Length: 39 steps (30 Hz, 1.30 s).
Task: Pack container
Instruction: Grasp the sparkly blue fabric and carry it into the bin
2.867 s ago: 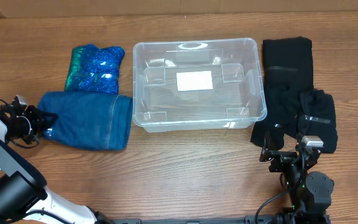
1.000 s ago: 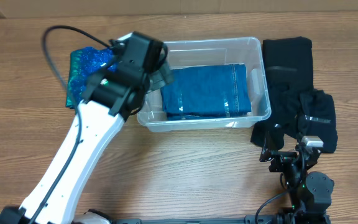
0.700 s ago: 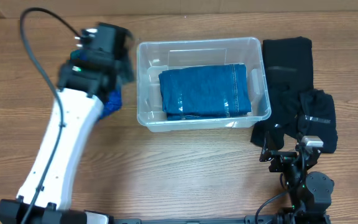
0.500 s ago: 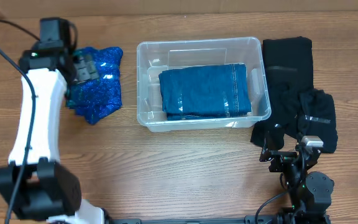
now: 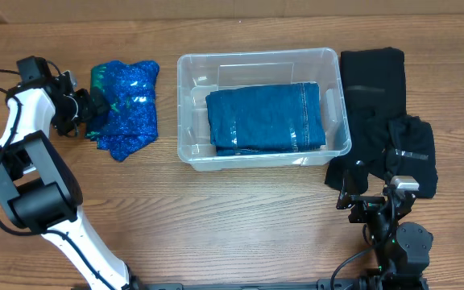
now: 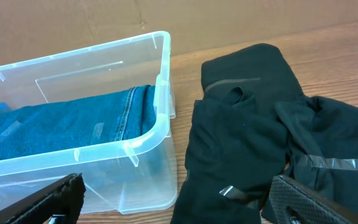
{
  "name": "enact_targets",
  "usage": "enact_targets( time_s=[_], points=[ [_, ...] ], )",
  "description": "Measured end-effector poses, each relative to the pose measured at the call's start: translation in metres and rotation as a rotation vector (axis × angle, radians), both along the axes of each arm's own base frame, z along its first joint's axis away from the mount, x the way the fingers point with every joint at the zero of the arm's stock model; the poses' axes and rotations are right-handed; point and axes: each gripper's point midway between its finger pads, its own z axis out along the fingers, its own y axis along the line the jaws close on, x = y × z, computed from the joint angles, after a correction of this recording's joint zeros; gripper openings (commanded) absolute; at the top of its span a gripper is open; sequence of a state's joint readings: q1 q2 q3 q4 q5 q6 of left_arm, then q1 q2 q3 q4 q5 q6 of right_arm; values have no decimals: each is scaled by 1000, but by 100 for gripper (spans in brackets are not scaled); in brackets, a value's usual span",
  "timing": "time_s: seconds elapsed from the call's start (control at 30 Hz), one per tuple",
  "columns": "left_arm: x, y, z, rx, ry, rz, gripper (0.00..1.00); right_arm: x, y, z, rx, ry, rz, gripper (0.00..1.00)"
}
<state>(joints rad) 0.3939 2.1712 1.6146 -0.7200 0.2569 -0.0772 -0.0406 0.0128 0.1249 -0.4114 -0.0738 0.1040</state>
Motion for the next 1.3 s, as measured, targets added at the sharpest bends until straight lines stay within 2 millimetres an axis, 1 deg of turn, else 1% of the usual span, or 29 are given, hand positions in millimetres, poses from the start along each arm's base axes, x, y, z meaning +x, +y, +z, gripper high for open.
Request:
enact_targets(
  time_s=[0.07, 0.13, 0.23, 0.27, 0.3, 0.33, 0.37, 0.4, 0.47, 0.53, 0.6, 0.63, 0.7, 0.77, 0.8, 0.87, 0.9, 0.93, 0.97, 1.0, 1.03, 1.1, 1.13, 1.2, 1.23, 1.27, 1.3],
  points=[
    [8, -5, -6, -29, -29, -24, 100, 0, 0, 0, 0, 0, 0, 100],
    [15, -11, -4, -61, -68, -43, 99, 0, 0, 0, 1, 0, 0, 100],
    [23, -21, -4, -105, -100, -77, 84, 0, 0, 0, 1, 0, 0, 100],
    [23, -24, -4, -121, -104, -85, 74, 0, 0, 0, 0, 0, 0, 100],
    [25, -30, -5, -151, -114, -110, 57, 0, 0, 0, 1, 0, 0, 100],
    [25, -35, -4, -178, -122, -130, 34, 0, 0, 0, 1, 0, 0, 100],
    [24, -40, -6, -209, -122, -143, 8, 0, 0, 0, 0, 0, 0, 100],
    [21, -45, -8, -236, -113, -160, 5, 0, 0, 0, 1, 0, 0, 100],
    [12, -61, -15, -327, -81, -176, 4, 0, 0, 0, 1, 0, 0, 100],
    [4, -67, -13, -364, -47, -175, 4, 0, 0, 0, 1, 0, 0, 100],
    [-14, -74, -8, -411, 37, -156, 4, 0, 0, 0, 0, 0, 1, 100],
    [-21, -76, -2, -424, 66, -152, 4, 0, 0, 0, 0, 0, 0, 100],
    [-26, -78, 17, -424, 83, -152, 4, 0, 0, 0, 1, 0, -1, 100],
    [-24, -78, 82, -373, 8, -172, 4, 0, 0, 0, 1, 0, 0, 100],
    [-26, -81, 110, -347, -35, -184, 4, 0, 0, 0, 1, 0, 0, 100],
    [-30, -91, 179, -282, -167, -214, 4, 0, 0, 0, 0, 0, 0, 100],
    [-40, -104, 230, -238, -274, -239, 4, 0, 0, 0, 1, 0, 0, 100],
    [-48, -117, 260, -221, -336, -257, 4, 0, 0, 0, 0, 0, 0, 100],
    [-57, -129, 283, -211, -385, -277, 4, 0, 0, 0, 1, 0, -1, 100],
    [-68, -152, 310, -212, -445, -311, 4, 0, 0, 0, 0, 0, 0, 100],
    [-77, -178, 330, -229, -489, -357, 4, 0, 0, 0, 0, 0, 0, 100],
    [-83, -219, 347, -268, -525, -419, 4, 0, 0, 0, 0, 0, 0, 100],
    [-81, -236, 347, -287, -522, -436, 4, 0, 0, 0, 1, 0, 0, 100],
    [-70, -271, 340, -305, -511, -469, 4, 0, 0, 0, 1, 1, -1, 100],
    [-62, -291, 332, -314, -495, -483, 4, 0, 0, 0, 0, 0, 0, 100],
    [-56, -304, 323, -319, -474, -479, 4, 0, 0, 0, 1, 0, 0, 100],
    [-49, -321, 310, -323, -445, -476, 4, 0, 0, 0, 1, 0, 0, 100]
  ],
)
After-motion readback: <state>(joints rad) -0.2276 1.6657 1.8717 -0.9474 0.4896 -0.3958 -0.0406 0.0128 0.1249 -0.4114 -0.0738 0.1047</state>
